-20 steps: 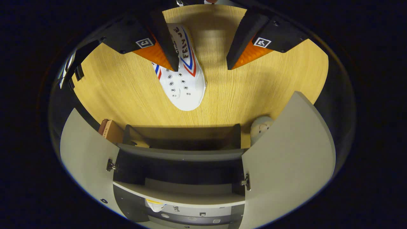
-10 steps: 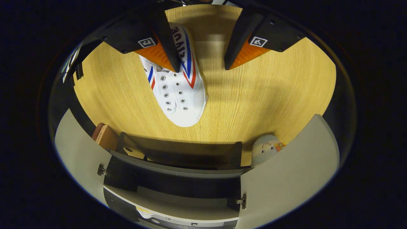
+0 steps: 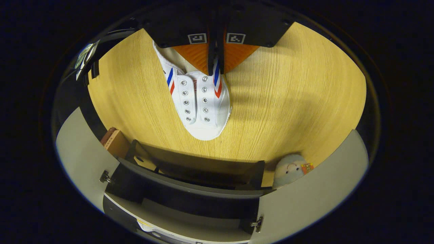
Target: Grab one shoe with the right hand and put it into the shoe cabinet, grab the other shoe with the left hand and put it into the shoe cabinet; then close the right door with the right hand and the left door with the left hand.
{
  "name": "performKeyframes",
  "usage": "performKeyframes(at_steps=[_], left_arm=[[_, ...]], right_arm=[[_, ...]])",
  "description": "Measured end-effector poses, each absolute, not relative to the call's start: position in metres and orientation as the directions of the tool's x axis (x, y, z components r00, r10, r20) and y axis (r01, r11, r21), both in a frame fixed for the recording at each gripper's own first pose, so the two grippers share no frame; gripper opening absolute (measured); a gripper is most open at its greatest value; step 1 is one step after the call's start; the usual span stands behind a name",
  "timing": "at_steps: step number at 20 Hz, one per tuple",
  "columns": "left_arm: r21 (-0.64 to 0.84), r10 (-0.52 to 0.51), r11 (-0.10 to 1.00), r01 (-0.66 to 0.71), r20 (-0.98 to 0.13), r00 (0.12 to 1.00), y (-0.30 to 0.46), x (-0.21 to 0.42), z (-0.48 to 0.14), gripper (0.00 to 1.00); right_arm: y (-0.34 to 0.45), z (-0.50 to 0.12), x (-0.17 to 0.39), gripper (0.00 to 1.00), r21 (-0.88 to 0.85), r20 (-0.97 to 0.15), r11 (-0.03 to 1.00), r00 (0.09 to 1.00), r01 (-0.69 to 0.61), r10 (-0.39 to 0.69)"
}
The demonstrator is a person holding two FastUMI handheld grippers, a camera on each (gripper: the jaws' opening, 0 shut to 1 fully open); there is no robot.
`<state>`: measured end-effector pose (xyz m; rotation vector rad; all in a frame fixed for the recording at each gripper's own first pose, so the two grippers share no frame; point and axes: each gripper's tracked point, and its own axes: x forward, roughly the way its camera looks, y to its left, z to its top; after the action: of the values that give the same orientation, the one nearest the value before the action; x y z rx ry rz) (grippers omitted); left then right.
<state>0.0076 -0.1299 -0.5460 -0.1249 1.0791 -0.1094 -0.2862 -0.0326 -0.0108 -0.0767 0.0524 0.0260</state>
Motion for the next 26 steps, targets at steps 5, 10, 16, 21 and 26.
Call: performKeyframes(at_steps=[5,10,16,21,26], left_arm=[[-0.232,-0.222,0.972,0.045,-0.828,0.516,-0.128,0.041,-0.5,0.07],[-0.294,-0.296,0.95,0.101,-0.752,0.589,-0.136,0.072,-0.406,0.06],[-0.341,-0.372,0.922,0.185,-0.64,0.673,-0.141,0.148,-0.277,0.06],[-0.299,-0.359,0.928,0.222,-0.562,0.745,-0.167,0.206,-0.223,0.06],[-0.258,-0.309,0.945,0.2,-0.515,0.8,-0.163,0.281,-0.174,0.06]], right_arm=[[-0.032,-0.003,-0.292,0.93,-0.085,-0.029,0.996,0.999,-0.022,0.02],[-0.032,0.005,-0.297,0.93,-0.075,-0.011,0.997,1.0,-0.018,0.017],[-0.038,0.019,-0.302,0.93,-0.063,0.027,0.998,1.0,0.002,-0.001],[-0.045,0.029,-0.302,0.93,-0.049,0.049,0.998,0.998,0.029,-0.027],[-0.057,0.041,-0.299,0.93,-0.043,0.082,0.997,0.995,0.067,-0.064]])
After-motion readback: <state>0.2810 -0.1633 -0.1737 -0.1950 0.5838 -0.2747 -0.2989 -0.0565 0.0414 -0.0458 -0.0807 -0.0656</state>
